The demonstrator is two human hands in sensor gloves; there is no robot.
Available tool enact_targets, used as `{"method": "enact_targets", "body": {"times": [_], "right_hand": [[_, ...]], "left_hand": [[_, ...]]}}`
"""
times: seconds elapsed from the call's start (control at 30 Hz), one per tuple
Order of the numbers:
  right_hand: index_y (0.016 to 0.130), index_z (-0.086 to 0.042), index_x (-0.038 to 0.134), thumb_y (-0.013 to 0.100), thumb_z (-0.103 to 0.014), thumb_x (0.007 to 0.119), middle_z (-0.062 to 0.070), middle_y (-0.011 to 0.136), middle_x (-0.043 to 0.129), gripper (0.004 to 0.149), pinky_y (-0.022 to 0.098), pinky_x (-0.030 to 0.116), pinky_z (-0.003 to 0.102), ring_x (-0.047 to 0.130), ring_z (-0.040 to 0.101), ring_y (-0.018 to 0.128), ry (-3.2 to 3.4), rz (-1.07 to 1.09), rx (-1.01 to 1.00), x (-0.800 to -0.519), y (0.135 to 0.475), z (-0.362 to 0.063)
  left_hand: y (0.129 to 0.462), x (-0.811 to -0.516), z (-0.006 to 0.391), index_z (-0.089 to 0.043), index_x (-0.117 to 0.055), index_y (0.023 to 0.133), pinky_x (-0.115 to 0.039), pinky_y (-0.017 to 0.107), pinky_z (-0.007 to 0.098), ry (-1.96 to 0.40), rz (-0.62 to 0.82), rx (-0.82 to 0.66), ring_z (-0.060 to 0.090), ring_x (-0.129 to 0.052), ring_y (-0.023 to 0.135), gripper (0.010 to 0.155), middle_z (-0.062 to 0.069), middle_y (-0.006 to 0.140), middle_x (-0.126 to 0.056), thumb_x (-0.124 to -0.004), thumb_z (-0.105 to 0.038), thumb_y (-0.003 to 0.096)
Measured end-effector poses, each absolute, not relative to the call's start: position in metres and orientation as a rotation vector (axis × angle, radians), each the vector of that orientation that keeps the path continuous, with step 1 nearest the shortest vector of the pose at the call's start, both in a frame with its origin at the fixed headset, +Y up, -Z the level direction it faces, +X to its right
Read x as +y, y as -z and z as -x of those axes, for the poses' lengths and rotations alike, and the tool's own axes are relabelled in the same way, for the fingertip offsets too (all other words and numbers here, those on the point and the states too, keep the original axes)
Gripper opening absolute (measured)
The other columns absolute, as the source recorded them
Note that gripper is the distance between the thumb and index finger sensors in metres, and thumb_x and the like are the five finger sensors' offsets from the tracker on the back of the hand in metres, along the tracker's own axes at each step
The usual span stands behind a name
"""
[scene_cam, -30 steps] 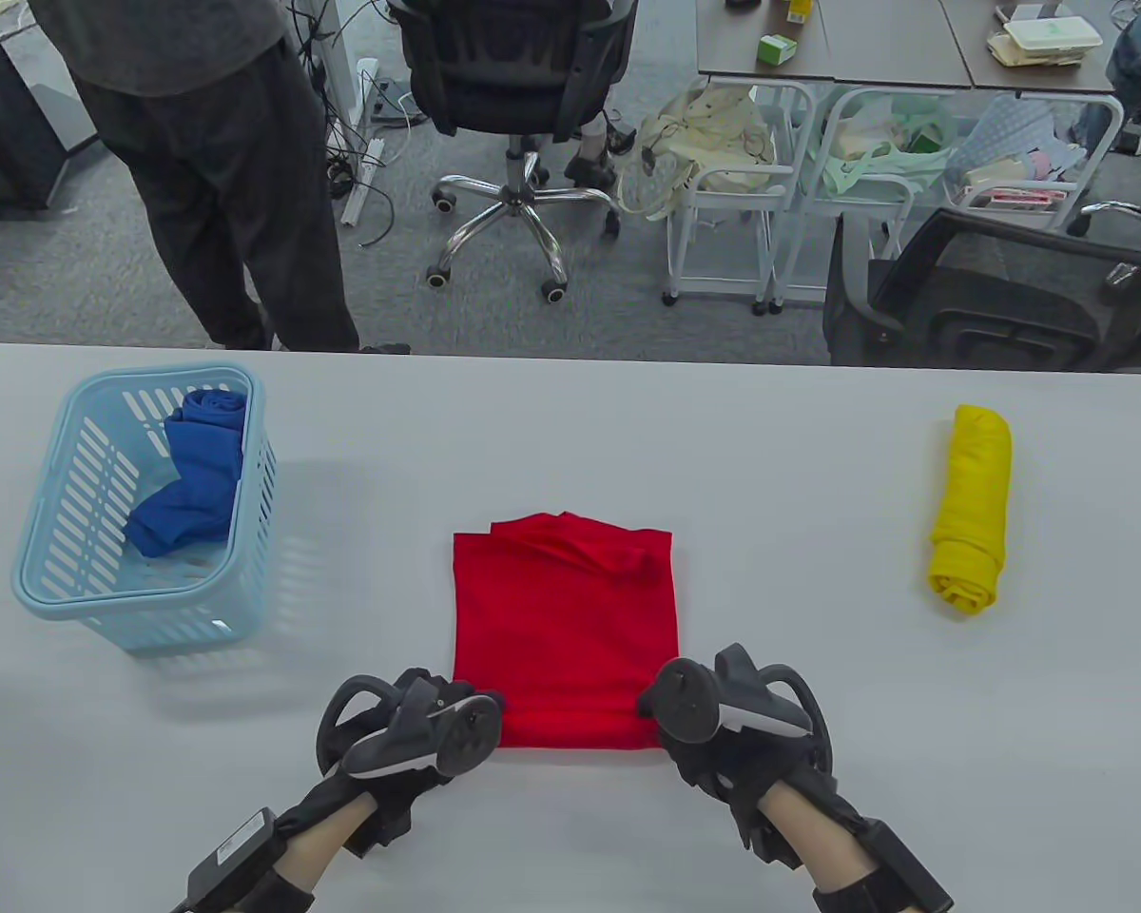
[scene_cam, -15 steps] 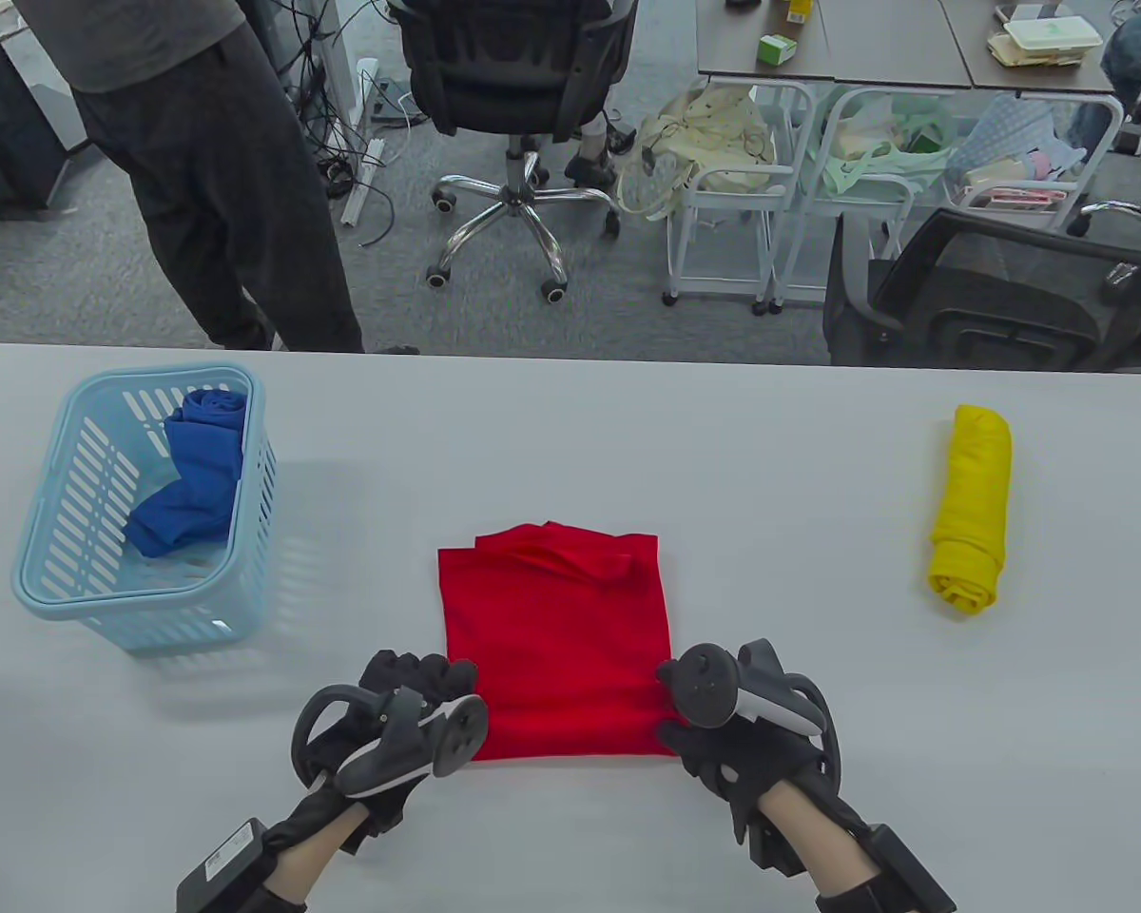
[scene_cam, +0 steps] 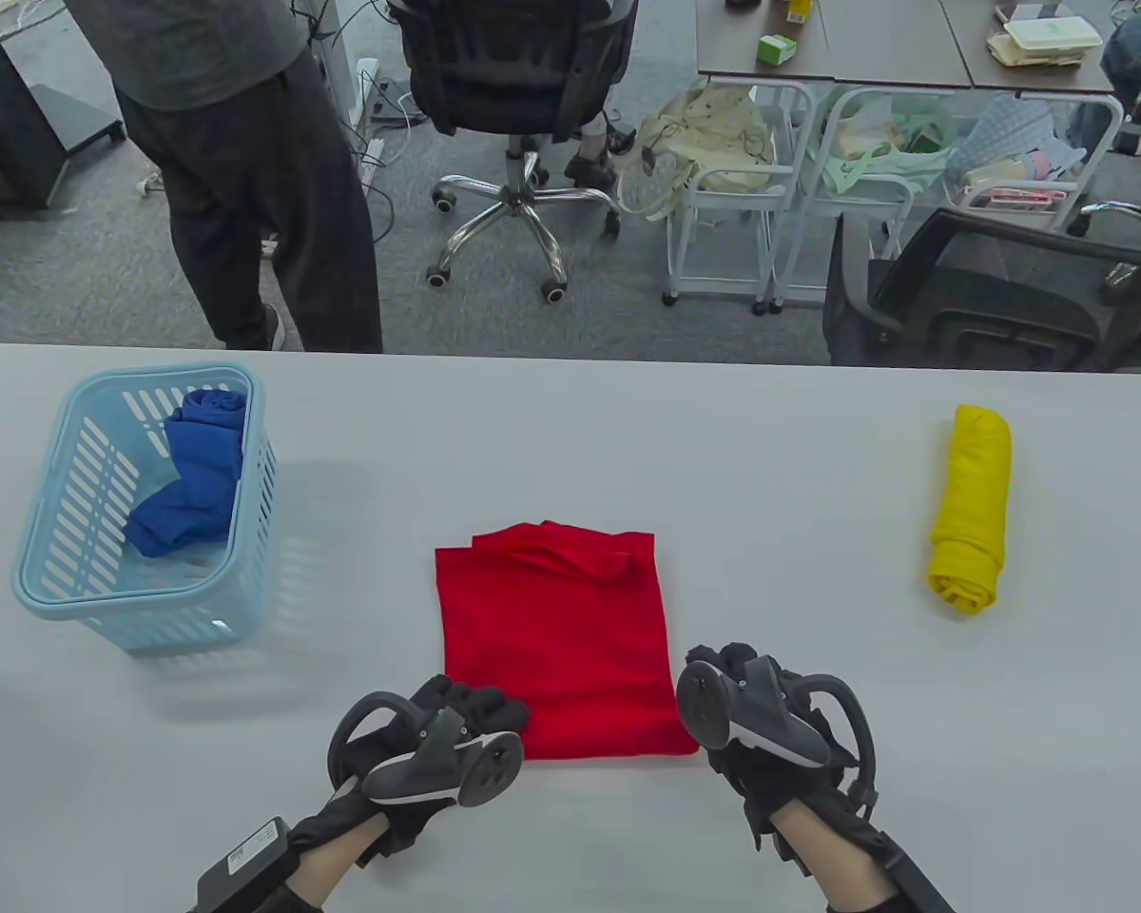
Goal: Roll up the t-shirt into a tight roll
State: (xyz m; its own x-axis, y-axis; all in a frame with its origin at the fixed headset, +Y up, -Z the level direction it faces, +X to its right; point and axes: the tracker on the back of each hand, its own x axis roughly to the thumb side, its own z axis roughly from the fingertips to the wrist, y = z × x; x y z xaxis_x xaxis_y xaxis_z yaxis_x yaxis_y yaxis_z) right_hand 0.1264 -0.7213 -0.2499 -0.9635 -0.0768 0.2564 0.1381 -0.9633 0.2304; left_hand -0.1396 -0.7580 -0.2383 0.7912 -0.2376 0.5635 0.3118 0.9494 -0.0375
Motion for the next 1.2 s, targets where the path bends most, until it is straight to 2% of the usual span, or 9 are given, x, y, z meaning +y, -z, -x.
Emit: {"method": "enact_targets", "body": {"times": [0.13, 0.27, 0.47, 0.63, 0.8, 0.9, 1.03, 1.13, 1.2], "right_hand": [[0.111, -0.027, 0.042, 0.057, -0.042, 0.075, 0.011, 0.118, 0.029, 0.065, 0.074, 0.041, 0.060, 0.045, 0.039, 0.106, 2.943, 0.790, -0.551, -0.736, 0.240, -0.104], [0.111, -0.028, 0.023, 0.057, -0.043, 0.071, 0.009, 0.117, 0.023, 0.073, 0.075, 0.041, 0.059, 0.042, 0.039, 0.107, 2.792, 0.748, -0.581, -0.760, 0.240, -0.091], [0.109, -0.029, 0.041, 0.061, -0.037, 0.065, 0.007, 0.113, 0.048, 0.054, 0.072, 0.052, 0.056, 0.065, 0.032, 0.097, 2.851, 0.740, -0.497, -0.755, 0.247, -0.090], [0.108, -0.020, 0.054, 0.061, -0.033, 0.058, 0.009, 0.098, 0.072, 0.048, 0.062, 0.068, 0.050, 0.087, 0.027, 0.076, 3.101, 0.828, -0.802, -0.749, 0.255, -0.105], [0.109, -0.019, 0.050, 0.062, -0.036, 0.054, 0.005, 0.093, 0.075, 0.050, 0.057, 0.073, 0.046, 0.092, 0.021, 0.067, 3.142, 0.737, -0.854, -0.755, 0.259, -0.111], [0.113, -0.016, 0.037, 0.062, -0.042, 0.056, 0.005, 0.096, 0.070, 0.060, 0.057, 0.073, 0.044, 0.091, 0.017, 0.067, 3.156, 0.628, -0.869, -0.759, 0.262, -0.115], [0.114, -0.015, 0.034, 0.062, -0.044, 0.057, 0.005, 0.096, 0.069, 0.063, 0.057, 0.074, 0.044, 0.091, 0.016, 0.066, 3.152, 0.583, -0.888, -0.760, 0.263, -0.116], [0.114, -0.015, 0.034, 0.062, -0.045, 0.058, 0.005, 0.096, 0.069, 0.065, 0.057, 0.074, 0.044, 0.091, 0.016, 0.066, 3.150, 0.575, -0.882, -0.760, 0.263, -0.116], [0.114, -0.015, 0.034, 0.062, -0.045, 0.058, 0.005, 0.096, 0.069, 0.065, 0.057, 0.074, 0.044, 0.090, 0.016, 0.066, 3.159, 0.570, -0.892, -0.760, 0.263, -0.117]], "left_hand": [[0.239, -0.760, 0.139, -0.042, -0.057, 0.103, -0.066, 0.078, 0.046, 0.314, 0.132, -0.580, 0.013, -0.084, 0.092, 0.065, -0.008, 0.108, -0.071, -0.073, -0.056, 0.0421], [0.242, -0.761, 0.143, -0.047, -0.056, 0.103, -0.066, 0.078, 0.048, 0.331, 0.123, -0.542, 0.015, -0.086, 0.089, 0.064, -0.007, 0.105, -0.074, -0.073, -0.057, 0.0417], [0.246, -0.757, 0.145, -0.042, -0.063, 0.101, -0.070, 0.076, 0.046, 0.301, 0.105, -0.512, 0.012, -0.093, 0.083, 0.053, -0.011, 0.098, -0.083, -0.068, -0.047, 0.0479], [0.255, -0.748, 0.161, -0.035, -0.076, 0.095, -0.080, 0.067, 0.043, 0.060, 0.221, -0.454, 0.010, -0.104, 0.062, 0.048, -0.010, 0.079, -0.099, -0.071, -0.044, 0.0480], [0.264, -0.752, 0.174, -0.032, -0.082, 0.091, -0.083, 0.062, 0.041, -0.068, 0.295, -0.360, 0.011, -0.106, 0.047, 0.050, -0.010, 0.062, -0.104, -0.062, -0.052, 0.0491], [0.265, -0.751, 0.176, -0.034, -0.080, 0.094, -0.079, 0.066, 0.044, 0.006, 0.239, -0.316, 0.014, -0.104, 0.057, 0.052, -0.010, 0.071, -0.101, -0.062, -0.053, 0.0488], [0.256, -0.744, 0.173, -0.039, -0.070, 0.100, -0.074, 0.072, 0.047, 0.427, -0.047, -0.278, 0.013, -0.098, 0.077, 0.061, -0.011, 0.094, -0.091, -0.069, -0.060, 0.0427], [0.246, -0.736, 0.166, -0.039, -0.064, 0.103, -0.071, 0.074, 0.047, 0.356, -0.062, -0.338, 0.014, -0.093, 0.083, 0.062, -0.009, 0.101, -0.083, -0.071, -0.055, 0.0441], [0.237, -0.736, 0.155, -0.042, -0.059, 0.104, -0.068, 0.077, 0.047, 0.265, 0.016, -0.510, 0.015, -0.089, 0.089, 0.060, -0.007, 0.106, -0.078, -0.066, -0.055, 0.0460]]}}
